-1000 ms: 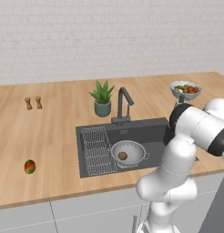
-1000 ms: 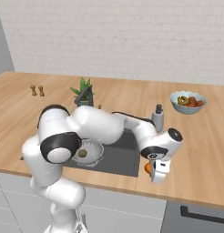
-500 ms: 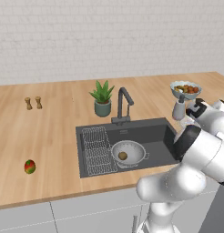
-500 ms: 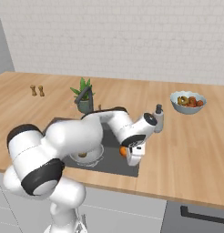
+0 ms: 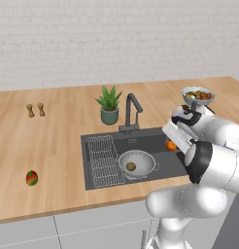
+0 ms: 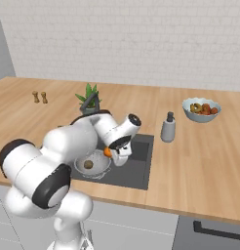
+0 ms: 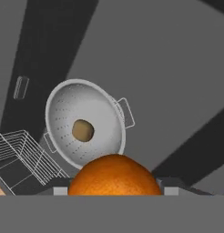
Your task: Put the colander in the sink, put the tangerine, mango, kiwi in the colander, and turn on the sink faucet and pour water over the colander.
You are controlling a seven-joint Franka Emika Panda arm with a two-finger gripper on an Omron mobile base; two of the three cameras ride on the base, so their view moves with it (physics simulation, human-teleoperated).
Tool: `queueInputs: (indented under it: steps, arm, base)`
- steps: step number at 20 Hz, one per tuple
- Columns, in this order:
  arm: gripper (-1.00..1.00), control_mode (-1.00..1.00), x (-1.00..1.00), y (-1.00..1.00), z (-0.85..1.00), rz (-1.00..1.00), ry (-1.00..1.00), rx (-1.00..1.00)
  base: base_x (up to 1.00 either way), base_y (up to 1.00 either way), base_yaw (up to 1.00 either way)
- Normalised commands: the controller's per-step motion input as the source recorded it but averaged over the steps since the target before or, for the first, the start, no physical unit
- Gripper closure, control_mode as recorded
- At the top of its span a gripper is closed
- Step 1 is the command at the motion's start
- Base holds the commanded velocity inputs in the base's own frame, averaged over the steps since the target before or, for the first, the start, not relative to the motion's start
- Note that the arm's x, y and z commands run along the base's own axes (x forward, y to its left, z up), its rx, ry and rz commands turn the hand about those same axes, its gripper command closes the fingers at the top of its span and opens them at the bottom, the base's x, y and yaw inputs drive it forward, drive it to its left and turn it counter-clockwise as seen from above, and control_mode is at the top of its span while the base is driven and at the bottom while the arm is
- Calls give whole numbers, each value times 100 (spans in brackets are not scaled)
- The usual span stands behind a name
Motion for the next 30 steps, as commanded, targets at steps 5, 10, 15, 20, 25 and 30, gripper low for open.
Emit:
queueInputs:
  steps: [5,10,15,20,25,30]
  arm:
    - [100,-100,40,54,-13,14,-6,0]
    - [100,-100,7,38,-43,6,-9,0]
    - [100,-100,0,42,-52,2,-7,0]
    - [100,-100,19,39,-41,0,-3,0]
    - [100,-100,30,15,-39,0,0,0]
    - [100,-100,22,0,-29,0,0,0]
  base:
    - [0,0,0]
    - [0,0,0]
    - [0,0,0]
    - [0,0,0]
    - [0,0,0]
    - [0,0,0]
